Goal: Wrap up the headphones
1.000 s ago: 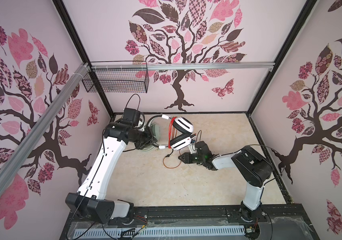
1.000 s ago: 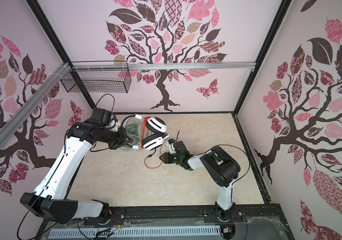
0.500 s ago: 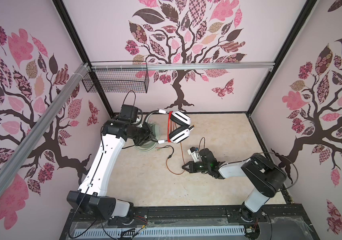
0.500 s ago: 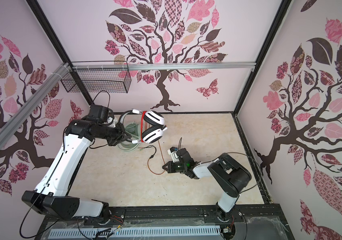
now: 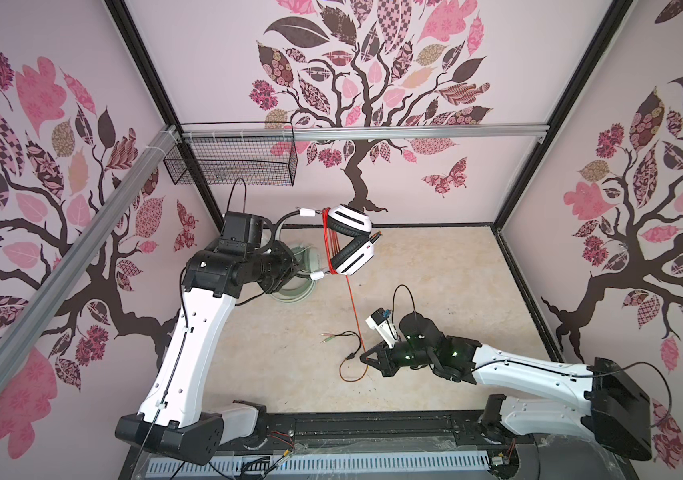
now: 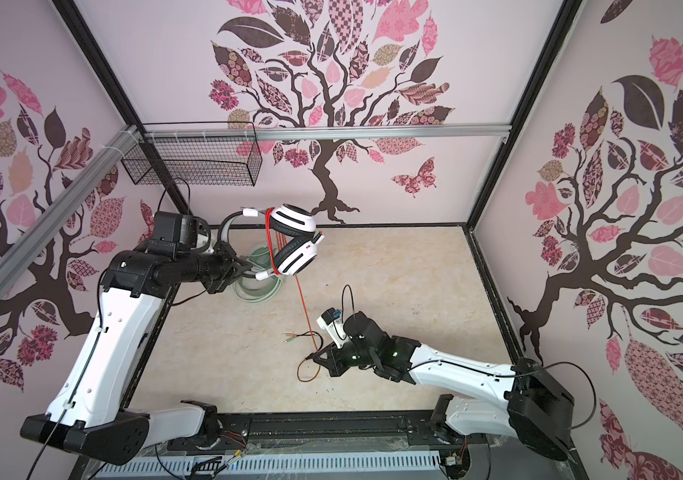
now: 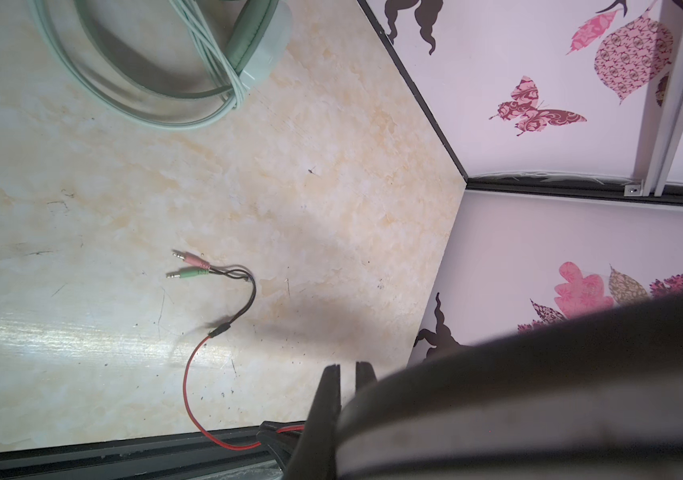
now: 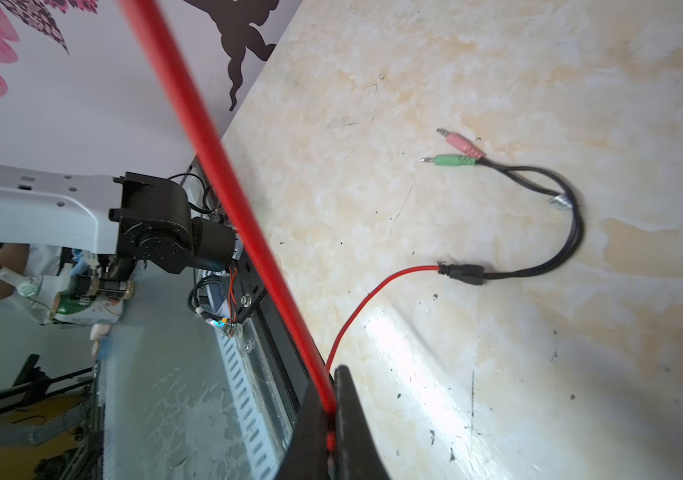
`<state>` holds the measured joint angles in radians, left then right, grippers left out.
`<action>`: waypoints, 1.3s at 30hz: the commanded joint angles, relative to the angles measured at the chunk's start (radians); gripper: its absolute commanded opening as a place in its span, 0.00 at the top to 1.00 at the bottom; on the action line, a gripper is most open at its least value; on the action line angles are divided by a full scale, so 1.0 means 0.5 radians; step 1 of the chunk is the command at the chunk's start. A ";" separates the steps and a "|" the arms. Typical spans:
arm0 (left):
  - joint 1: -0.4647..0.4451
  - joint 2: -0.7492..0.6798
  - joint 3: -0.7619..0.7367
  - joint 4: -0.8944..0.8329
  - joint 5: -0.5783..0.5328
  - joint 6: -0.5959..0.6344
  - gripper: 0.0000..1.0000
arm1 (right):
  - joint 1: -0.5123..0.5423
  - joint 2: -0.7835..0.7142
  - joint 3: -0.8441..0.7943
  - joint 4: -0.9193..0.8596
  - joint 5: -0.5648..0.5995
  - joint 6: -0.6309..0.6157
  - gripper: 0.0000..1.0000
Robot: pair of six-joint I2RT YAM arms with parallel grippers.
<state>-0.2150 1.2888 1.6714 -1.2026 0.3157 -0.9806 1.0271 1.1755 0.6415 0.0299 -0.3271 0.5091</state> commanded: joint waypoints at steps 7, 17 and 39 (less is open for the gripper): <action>0.009 -0.037 -0.011 0.020 -0.340 -0.197 1.00 | 0.328 -0.128 0.197 -0.510 0.339 -0.099 1.00; -0.013 -0.103 -0.125 0.003 -0.465 -0.125 1.00 | 0.372 -0.200 0.375 -0.687 0.331 -0.149 1.00; -0.260 -0.299 -0.639 0.102 -1.339 -0.050 1.00 | 0.501 0.052 1.133 -1.308 0.033 -0.437 1.00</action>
<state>-0.3378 1.1805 1.3918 -1.2526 -0.2890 -0.9733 1.2434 1.1568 1.1530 -0.5457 -0.2779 0.3298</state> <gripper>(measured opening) 0.083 0.063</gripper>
